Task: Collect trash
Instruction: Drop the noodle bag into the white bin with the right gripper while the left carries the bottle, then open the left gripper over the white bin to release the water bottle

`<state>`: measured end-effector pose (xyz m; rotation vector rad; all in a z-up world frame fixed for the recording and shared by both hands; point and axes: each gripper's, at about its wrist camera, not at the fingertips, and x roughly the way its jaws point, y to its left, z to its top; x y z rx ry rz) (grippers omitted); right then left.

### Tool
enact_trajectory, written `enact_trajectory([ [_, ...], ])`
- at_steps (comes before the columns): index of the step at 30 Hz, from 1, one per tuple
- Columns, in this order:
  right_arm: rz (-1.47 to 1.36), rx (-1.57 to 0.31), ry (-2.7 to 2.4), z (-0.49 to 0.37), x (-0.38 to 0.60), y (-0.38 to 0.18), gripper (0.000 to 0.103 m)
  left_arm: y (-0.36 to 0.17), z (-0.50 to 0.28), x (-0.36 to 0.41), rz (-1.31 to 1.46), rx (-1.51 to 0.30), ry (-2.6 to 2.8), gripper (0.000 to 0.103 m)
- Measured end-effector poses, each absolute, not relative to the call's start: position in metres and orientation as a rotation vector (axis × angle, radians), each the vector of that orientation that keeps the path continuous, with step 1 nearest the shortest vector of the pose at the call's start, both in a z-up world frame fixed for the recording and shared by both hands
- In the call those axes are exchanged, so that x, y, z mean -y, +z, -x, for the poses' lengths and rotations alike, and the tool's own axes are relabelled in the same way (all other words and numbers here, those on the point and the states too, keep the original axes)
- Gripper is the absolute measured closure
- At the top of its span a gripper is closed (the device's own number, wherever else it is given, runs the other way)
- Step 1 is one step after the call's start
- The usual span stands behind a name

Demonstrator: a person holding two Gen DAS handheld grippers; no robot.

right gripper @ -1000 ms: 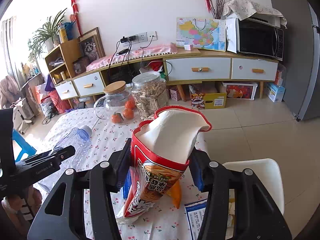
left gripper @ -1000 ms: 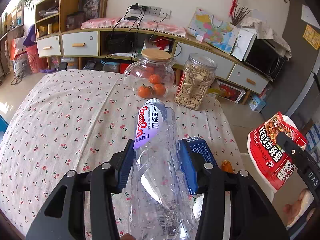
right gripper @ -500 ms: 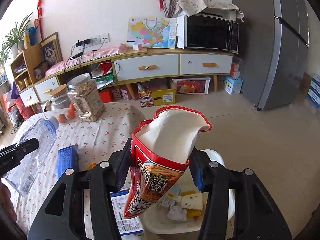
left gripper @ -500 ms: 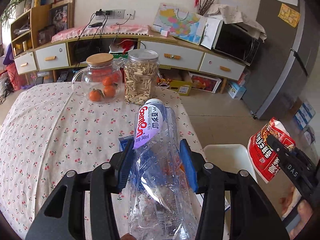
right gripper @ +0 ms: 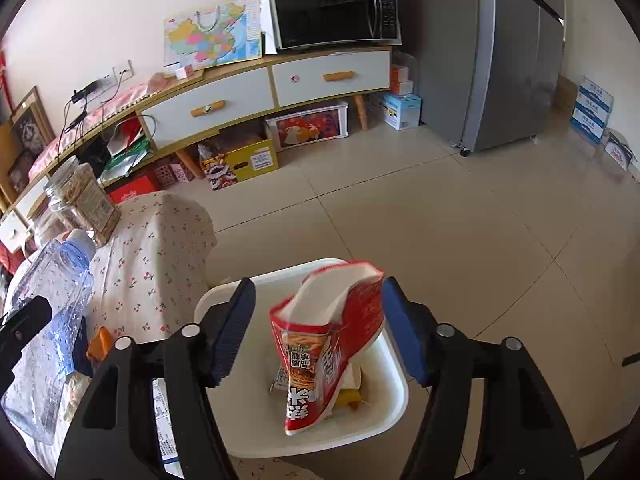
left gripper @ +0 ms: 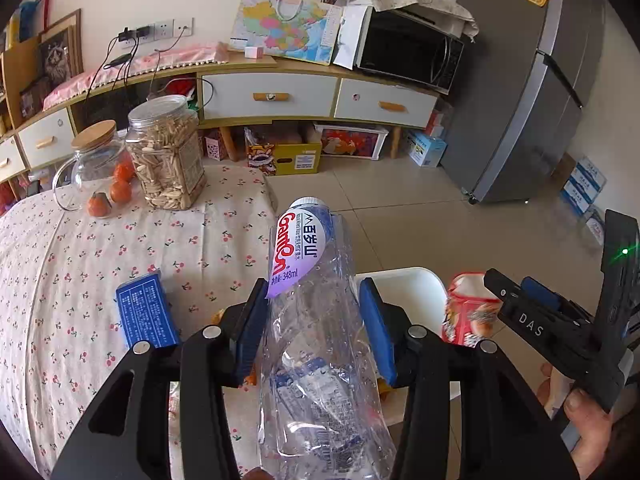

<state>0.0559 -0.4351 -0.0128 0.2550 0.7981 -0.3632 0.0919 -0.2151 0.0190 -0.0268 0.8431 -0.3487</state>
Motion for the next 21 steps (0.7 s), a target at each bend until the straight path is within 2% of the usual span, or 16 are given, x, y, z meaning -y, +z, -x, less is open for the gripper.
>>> enact_trajectory([
  [5, -0.308, -0.793, -0.488, -0.048, 0.463, -0.016, 0.026, 0.015, -0.094, 0.248, 0.009, -0.861, -0.389, 0.057],
  [12, -0.314, -0.796, -0.619, -0.036, 0.493, -0.020, 0.020, 0.009, -0.100, 0.284, -0.025, -0.875, -0.432, 0.056],
  [21, -0.261, -0.794, -0.715, -0.029, 0.508, -0.021, 0.015, -0.007, -0.110, 0.324, -0.051, -0.947, -0.489, 0.056],
])
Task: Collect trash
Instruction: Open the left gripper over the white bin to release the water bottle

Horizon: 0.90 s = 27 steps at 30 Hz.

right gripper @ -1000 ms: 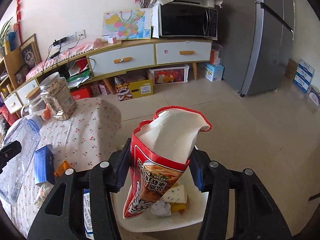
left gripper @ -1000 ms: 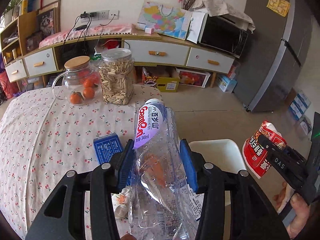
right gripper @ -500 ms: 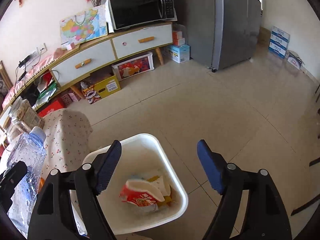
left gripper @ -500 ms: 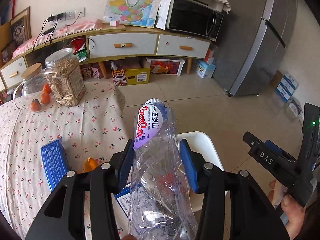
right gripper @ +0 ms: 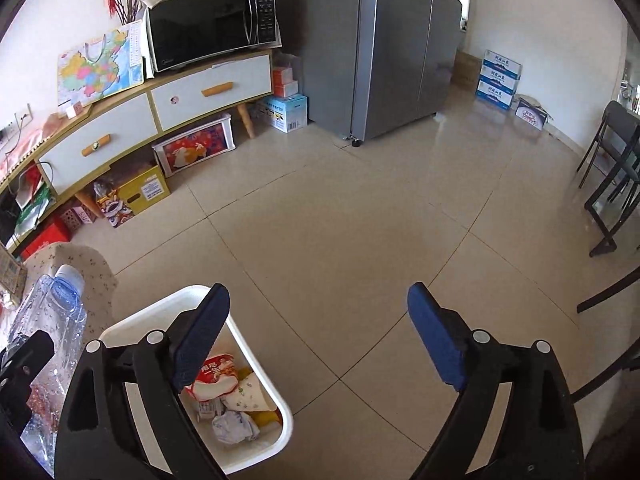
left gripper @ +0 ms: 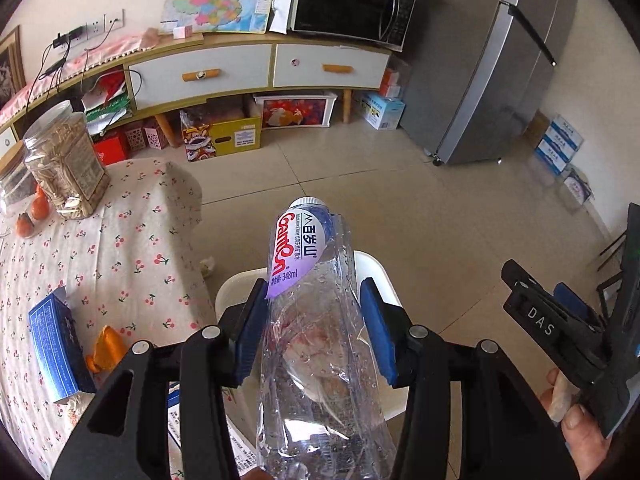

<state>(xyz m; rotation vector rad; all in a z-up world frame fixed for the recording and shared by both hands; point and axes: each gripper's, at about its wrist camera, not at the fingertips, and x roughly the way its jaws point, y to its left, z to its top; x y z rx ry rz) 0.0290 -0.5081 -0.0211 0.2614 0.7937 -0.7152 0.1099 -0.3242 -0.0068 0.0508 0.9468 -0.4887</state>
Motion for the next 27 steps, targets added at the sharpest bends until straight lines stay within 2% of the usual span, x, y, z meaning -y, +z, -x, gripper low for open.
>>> enact_trajectory([
  [5, -0.222, -0.789, -0.731, -0.027, 0.506, -0.019, 0.012, -0.012, -0.111, 0.333, -0.062, -0.968, -0.511, 0.056],
  [7, -0.216, -0.781, -0.730, -0.025, 0.504, -0.018, 0.010, -0.011, -0.108, 0.333, -0.065, -0.962, -0.512, 0.049],
  [11, -0.210, -0.763, -0.707, -0.025, 0.496, -0.012, 0.008, -0.007, -0.105, 0.323, -0.076, -0.933, -0.475, 0.048],
  [17, -0.167, -0.747, -0.615, -0.031, 0.466, -0.002, 0.007, -0.001, -0.100, 0.288, -0.087, -0.886, -0.383, 0.042],
  [27, -0.056, -0.710, -0.450, -0.043, 0.379, 0.011, 0.007, 0.008, -0.096, 0.208, -0.066, -0.822, -0.202, 0.040],
])
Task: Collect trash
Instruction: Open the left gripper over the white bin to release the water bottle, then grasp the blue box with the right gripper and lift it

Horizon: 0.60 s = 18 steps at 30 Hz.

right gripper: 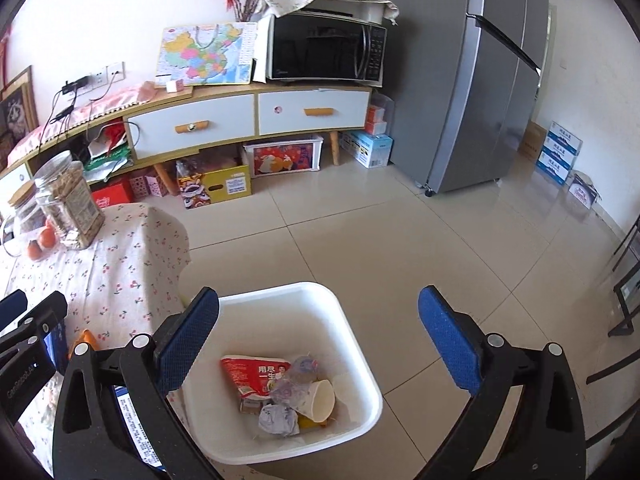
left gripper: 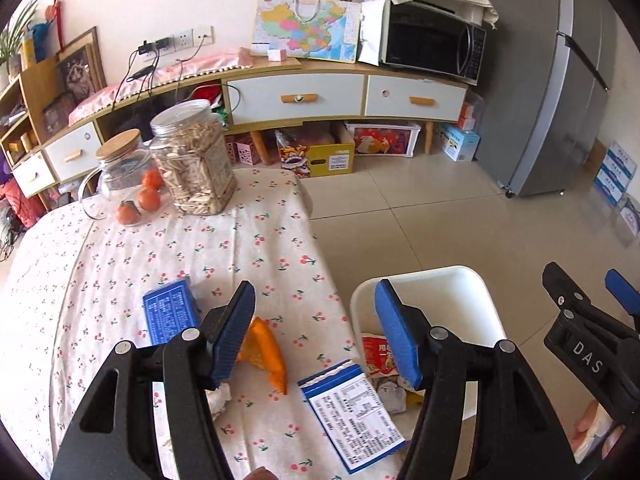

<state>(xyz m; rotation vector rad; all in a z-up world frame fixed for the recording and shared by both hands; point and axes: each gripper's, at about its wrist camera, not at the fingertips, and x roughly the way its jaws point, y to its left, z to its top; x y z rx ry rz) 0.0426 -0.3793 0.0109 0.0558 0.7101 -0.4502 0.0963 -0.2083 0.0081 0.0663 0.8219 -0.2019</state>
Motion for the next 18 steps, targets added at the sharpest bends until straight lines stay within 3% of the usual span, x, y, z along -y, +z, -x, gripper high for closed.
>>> enact_trajectory([
  [18, 0.090, -0.750, -0.237, -0.091, 0.233, -0.008, 0.007, -0.014, -0.103, 0.057, -0.006, -0.868, -0.008, 0.036],
])
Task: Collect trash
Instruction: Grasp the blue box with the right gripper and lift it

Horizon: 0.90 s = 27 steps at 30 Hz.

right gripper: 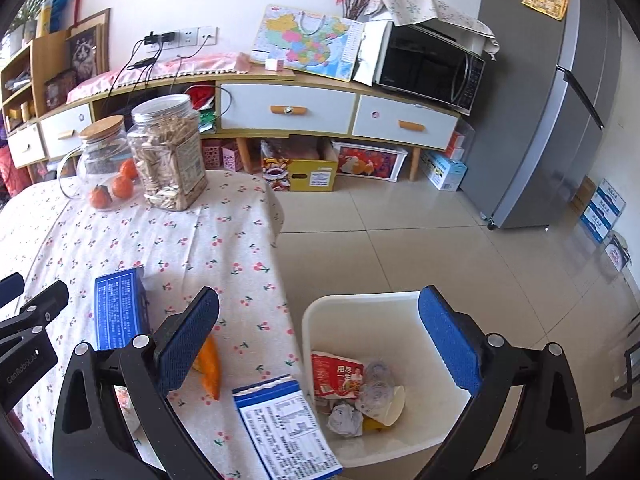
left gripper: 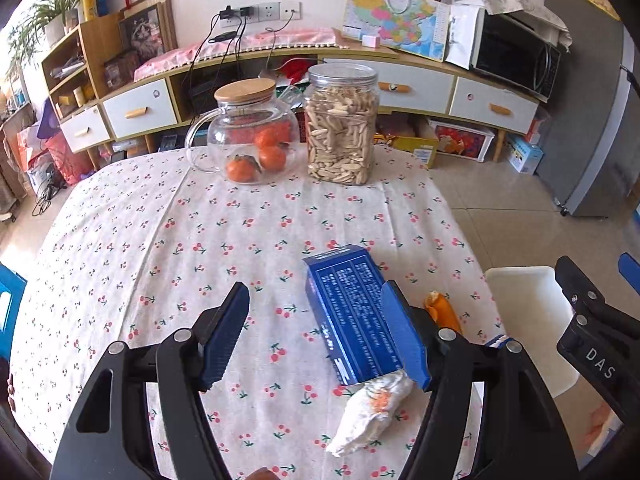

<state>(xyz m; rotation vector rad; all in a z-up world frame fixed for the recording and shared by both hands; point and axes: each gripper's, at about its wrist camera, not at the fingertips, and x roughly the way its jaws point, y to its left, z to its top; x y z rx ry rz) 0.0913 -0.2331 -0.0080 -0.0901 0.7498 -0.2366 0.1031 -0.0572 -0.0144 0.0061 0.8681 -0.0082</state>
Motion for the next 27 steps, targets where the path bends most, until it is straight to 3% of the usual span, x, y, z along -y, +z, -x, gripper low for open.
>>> enact_trajectory([
  [27, 0.149, -1.028, 0.049, -0.167, 0.094, -0.083, 0.007, -0.033, -0.112, -0.083, 0.137, -0.956, 0.182, 0.036],
])
